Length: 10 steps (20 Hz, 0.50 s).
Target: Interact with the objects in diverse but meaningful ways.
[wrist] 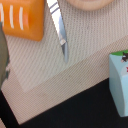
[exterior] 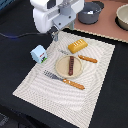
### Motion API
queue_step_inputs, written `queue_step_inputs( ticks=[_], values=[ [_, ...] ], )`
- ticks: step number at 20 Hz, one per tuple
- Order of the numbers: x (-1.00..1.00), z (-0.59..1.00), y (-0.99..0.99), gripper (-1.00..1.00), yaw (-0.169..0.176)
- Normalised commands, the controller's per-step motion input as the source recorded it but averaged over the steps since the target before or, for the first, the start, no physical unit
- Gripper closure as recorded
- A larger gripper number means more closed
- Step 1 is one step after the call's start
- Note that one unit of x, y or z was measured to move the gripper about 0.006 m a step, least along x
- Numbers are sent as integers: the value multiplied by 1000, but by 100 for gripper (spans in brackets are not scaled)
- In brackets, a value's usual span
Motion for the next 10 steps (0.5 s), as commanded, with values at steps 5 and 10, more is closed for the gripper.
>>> queue_step_inputs(
  ticks=[5, 10],
  values=[
    [581, -74, -57, -100, -47],
    [345, -144, -47, -100, -43]
  ],
)
